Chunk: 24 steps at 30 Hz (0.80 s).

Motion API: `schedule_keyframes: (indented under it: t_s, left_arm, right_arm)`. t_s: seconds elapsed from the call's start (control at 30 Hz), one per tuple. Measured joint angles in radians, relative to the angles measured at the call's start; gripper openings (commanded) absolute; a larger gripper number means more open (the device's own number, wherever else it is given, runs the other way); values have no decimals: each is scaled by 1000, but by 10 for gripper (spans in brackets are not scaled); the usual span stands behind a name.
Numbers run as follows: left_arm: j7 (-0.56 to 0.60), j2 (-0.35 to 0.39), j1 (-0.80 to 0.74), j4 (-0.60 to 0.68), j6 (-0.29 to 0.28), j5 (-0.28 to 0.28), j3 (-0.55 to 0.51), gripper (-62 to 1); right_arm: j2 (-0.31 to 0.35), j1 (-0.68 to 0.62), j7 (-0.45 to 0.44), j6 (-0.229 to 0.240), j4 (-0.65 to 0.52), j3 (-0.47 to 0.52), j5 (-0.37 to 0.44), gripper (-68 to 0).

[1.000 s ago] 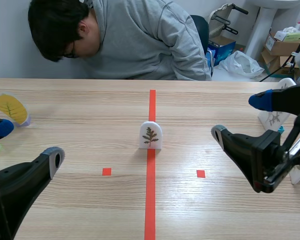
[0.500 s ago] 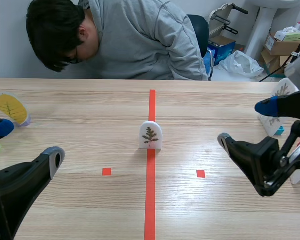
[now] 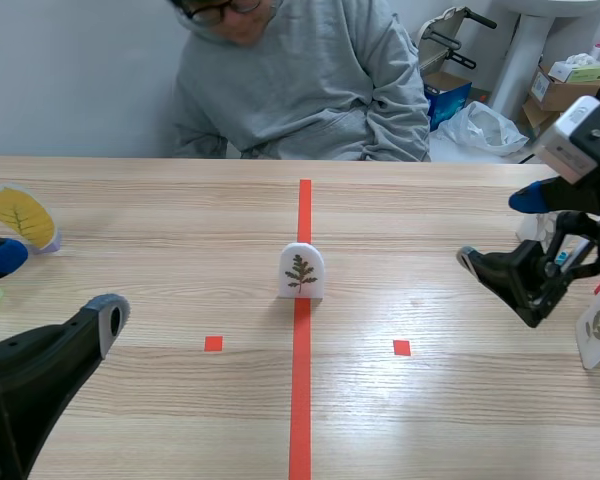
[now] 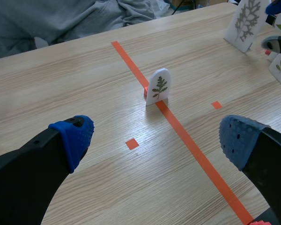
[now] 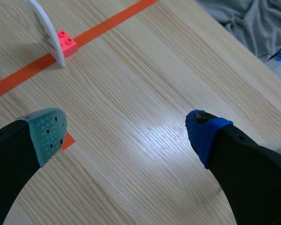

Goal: Do the leaf sorting experiment

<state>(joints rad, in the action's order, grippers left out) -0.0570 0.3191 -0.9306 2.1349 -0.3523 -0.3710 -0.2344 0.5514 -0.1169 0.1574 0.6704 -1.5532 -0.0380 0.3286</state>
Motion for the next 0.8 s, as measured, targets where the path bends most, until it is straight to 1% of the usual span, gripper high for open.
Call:
schedule_keyframes:
  t_s: [0.13,0.17,0.3,0.37,0.47,0.53,0.67,0.77,0.8]
  left_arm:
    - [0,0,0,0,0,0,0,-37]
    - [0,-1,0,0,0,0,0,-37]
    - [0,-35,0,0,0,0,0,-37]
    - [0,-45,0,0,0,0,0,-37]
    - [0,-54,0,0,0,0,0,-37]
    - [0,-53,0,0,0,0,0,-37]
    - [0,-53,0,0,0,0,0,-37]
    - [0,-53,0,0,0,0,0,-37]
    - [0,-53,0,0,0,0,0,-37]
  right_arm:
    - [-3,194,-50,10,222,-162,-8,-157]
    - [-11,242,-60,10,276,-206,-26,-157]
    - [-79,397,-114,7,475,-352,-85,-157]
    - [-122,453,-131,7,549,-414,-110,-157]
    - [-188,517,-140,7,630,-493,-135,-157]
    - [-230,545,-165,-2,666,-534,-149,-157]
    - [-315,577,-197,-48,734,-586,-207,-157]
    - [-364,585,-219,-84,782,-611,-230,-157]
    - [-379,585,-225,-87,796,-617,-236,-157]
